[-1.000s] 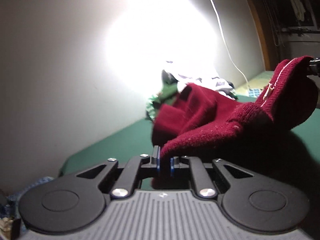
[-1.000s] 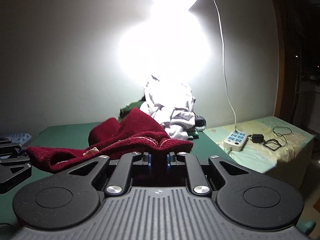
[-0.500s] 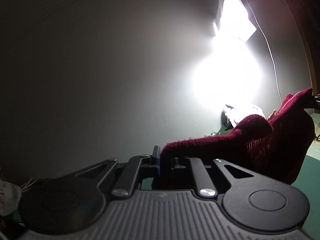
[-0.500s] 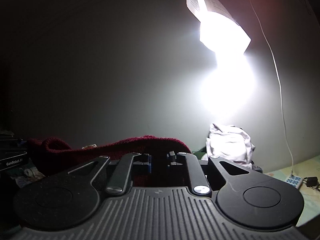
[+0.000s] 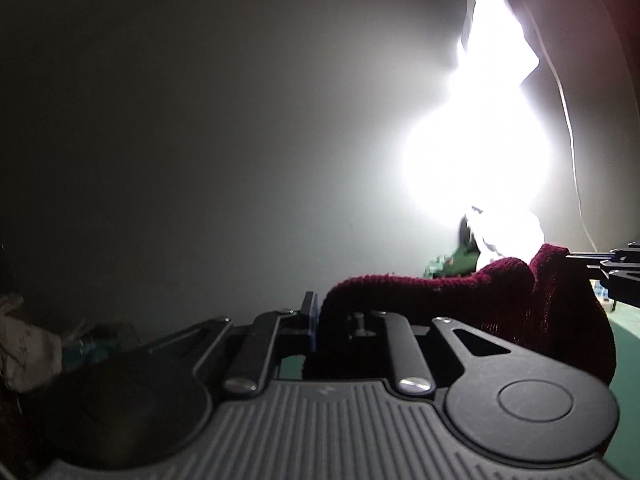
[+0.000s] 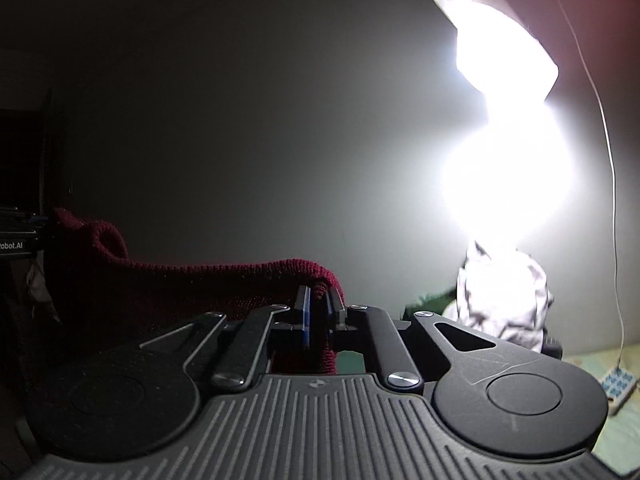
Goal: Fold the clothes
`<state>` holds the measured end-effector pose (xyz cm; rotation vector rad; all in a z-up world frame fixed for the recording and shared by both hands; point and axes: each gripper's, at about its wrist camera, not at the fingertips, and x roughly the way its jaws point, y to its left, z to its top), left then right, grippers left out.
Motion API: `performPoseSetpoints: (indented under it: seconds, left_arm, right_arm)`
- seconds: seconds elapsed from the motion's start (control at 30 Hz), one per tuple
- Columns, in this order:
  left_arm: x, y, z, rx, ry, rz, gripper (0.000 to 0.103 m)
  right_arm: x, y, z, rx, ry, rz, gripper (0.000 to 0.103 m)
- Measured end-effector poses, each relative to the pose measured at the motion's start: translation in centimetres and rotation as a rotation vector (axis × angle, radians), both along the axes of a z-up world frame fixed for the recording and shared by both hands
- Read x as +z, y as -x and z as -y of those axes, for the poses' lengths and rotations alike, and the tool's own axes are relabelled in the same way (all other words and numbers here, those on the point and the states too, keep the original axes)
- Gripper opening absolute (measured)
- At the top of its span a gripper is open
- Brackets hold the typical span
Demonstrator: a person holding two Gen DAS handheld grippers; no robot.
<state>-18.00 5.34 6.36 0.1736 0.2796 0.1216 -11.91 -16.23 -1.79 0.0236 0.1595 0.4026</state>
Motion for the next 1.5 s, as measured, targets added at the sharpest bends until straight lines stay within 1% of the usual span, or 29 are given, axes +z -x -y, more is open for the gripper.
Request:
performPoseSetpoints:
  seconds: [0.13, 0.2, 0.27, 0.3, 0.33, 0.37, 0.4, 0.43, 0.47, 0.5, 0.53, 0.6, 0.67, 0.83, 0.9, 0.93, 0.97, 1.0, 1.07, 1.1, 1.17, 1.2, 1.27, 1.33, 1.37, 1.4, 1.43, 1.47, 1.5]
  left_arm:
    - [-5.8, -6.3, -1.7, 0.038, 0.112, -0.185, 0.017]
    - [-8.3, -8.1, -2.8, 0.048, 0.135, -0.256, 0.019]
    - [-10.7, -9.1, -3.7, 0.051, 0.129, -0.322, 0.019]
    - [-11.5, -9.0, -4.3, 0.046, 0.129, -0.344, 0.019]
    - [-12.1, -8.5, -4.8, 0.042, 0.125, -0.362, 0.02]
    - [-12.5, -8.5, -5.1, 0.035, 0.12, -0.379, 0.024]
    - [-12.7, -8.2, -5.5, 0.029, 0.115, -0.39, 0.035]
    - [-12.7, -7.7, -5.8, 0.016, 0.109, -0.396, 0.041]
    - [-12.4, -6.8, -6.2, -0.003, 0.104, -0.401, 0.051]
    - [-12.0, -5.8, -6.6, -0.023, 0.099, -0.405, 0.059]
    - [-11.6, -5.0, -6.9, -0.042, 0.102, -0.415, 0.064]
    - [-11.3, -3.6, -7.3, -0.099, 0.13, -0.447, 0.086]
    - [-11.6, -2.4, -6.9, -0.148, 0.135, -0.482, 0.093]
    - [-13.3, -1.8, -5.7, -0.235, 0.157, -0.549, 0.094]
    - [-13.9, -2.6, -5.2, -0.251, 0.187, -0.565, 0.089]
    - [-14.1, -3.0, -4.9, -0.258, 0.194, -0.56, 0.088]
    - [-14.5, -3.5, -4.6, -0.261, 0.192, -0.557, 0.083]
    - [-14.6, -3.8, -4.7, -0.257, 0.192, -0.557, 0.075]
    - [-14.8, -4.3, -5.1, -0.246, 0.193, -0.56, 0.063]
    - [-14.9, -4.5, -5.4, -0.24, 0.194, -0.561, 0.054]
    - [-14.7, -4.7, -6.3, -0.227, 0.213, -0.547, 0.048]
    - [-14.5, -4.7, -6.7, -0.216, 0.213, -0.538, 0.042]
    - [-14.2, -4.6, -7.6, -0.194, 0.206, -0.52, 0.037]
    - [-13.8, -4.8, -8.3, -0.19, 0.207, -0.512, 0.038]
    - [-13.7, -4.8, -8.5, -0.198, 0.214, -0.513, 0.041]
    - [-13.7, -4.9, -8.6, -0.211, 0.218, -0.515, 0.049]
    - [-13.6, -5.0, -8.6, -0.211, 0.21, -0.509, 0.055]
    - [-13.7, -5.0, -8.5, -0.204, 0.198, -0.499, 0.067]
    - [-13.8, -5.0, -8.5, -0.2, 0.191, -0.492, 0.075]
  right_arm:
    - [-4.7, -3.6, -0.8, -0.057, 0.084, -0.17, 0.008]
    - [-6.3, -4.9, -1.1, -0.075, 0.103, -0.221, 0.008]
    - [-7.4, -4.9, -1.4, -0.104, 0.119, -0.258, 0.008]
    - [-7.6, -4.6, -1.4, -0.113, 0.115, -0.276, 0.011]
    - [-7.7, -4.3, -1.4, -0.12, 0.105, -0.293, 0.018]
    - [-7.6, -4.1, -1.2, -0.124, 0.093, -0.305, 0.029]
    - [-7.6, -3.3, -1.0, -0.125, 0.083, -0.32, 0.034]
    - [-7.8, -2.8, -0.7, -0.122, 0.078, -0.345, 0.043]
    - [-7.9, -2.3, -0.5, -0.118, 0.075, -0.372, 0.047]
    - [-8.0, -1.9, -0.3, -0.113, 0.072, -0.399, 0.049]
    - [-8.2, -1.5, -0.2, -0.106, 0.068, -0.425, 0.05]
    - [-8.7, -0.6, -0.2, -0.089, 0.054, -0.485, 0.056]
    - [-9.4, -0.2, -0.4, -0.075, 0.032, -0.555, 0.06]
    - [-11.4, -0.8, -1.3, -0.12, -0.022, -0.681, 0.06]
    - [-12.0, -1.3, -1.5, -0.13, -0.066, -0.729, 0.058]
    - [-12.1, -1.4, -1.7, -0.13, -0.078, -0.737, 0.052]
    - [-12.1, -1.6, -1.9, -0.131, -0.086, -0.74, 0.048]
    - [-12.1, -1.7, -2.1, -0.131, -0.094, -0.743, 0.038]
    - [-11.7, -1.4, -2.5, -0.141, -0.08, -0.71, 0.009]
    - [-11.5, -1.3, -2.8, -0.147, -0.071, -0.69, 0.006]
    - [-10.6, -0.6, -2.9, -0.178, -0.039, -0.62, 0.002]
    - [-10.1, -0.2, -2.8, -0.197, -0.025, -0.583, 0.001]
    - [-9.2, 0.4, -2.1, -0.236, -0.02, -0.533, 0.001]
    - [-9.0, 0.4, -1.4, -0.249, -0.013, -0.53, 0.001]
    - [-9.1, 0.1, -1.1, -0.244, -0.007, -0.548, 0.003]
    - [-9.4, -0.2, -1.0, -0.25, -0.012, -0.562, 0.006]
    - [-9.8, -0.5, -0.9, -0.26, -0.022, -0.574, 0.017]
    - [-10.2, -0.8, -0.9, -0.27, -0.032, -0.587, 0.034]
    - [-10.6, -1.1, -0.8, -0.28, -0.042, -0.599, 0.041]
